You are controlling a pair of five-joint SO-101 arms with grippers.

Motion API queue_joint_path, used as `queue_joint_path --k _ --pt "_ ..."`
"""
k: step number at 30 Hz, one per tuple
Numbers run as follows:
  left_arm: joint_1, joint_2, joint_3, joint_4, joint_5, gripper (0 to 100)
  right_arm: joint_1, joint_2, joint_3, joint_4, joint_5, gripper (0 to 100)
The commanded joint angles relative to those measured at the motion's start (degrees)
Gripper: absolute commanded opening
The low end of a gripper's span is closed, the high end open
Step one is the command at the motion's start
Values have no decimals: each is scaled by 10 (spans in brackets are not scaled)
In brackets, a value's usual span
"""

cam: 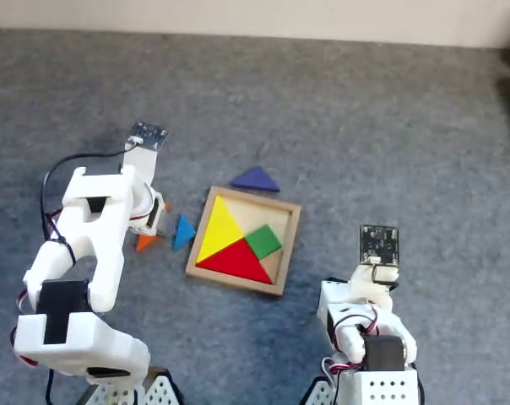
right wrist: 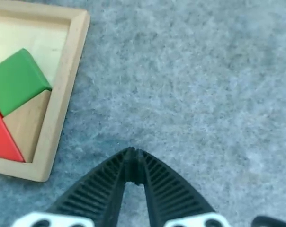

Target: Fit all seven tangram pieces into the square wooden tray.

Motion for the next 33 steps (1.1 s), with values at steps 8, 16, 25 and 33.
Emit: queue_joint_path --k 8,16,25,33 --pt "23 87 -75 41 -25 126 28 -3 77 -25 9 12" --pt "37 96 -132 80 -28 45 28 -3 77 -25 9 12" --pt "95 11 -203 152 -183 38 28 -3 77 -25 9 12" --pt "153 7 -253 149 -312 38 28 -3 77 -25 9 12"
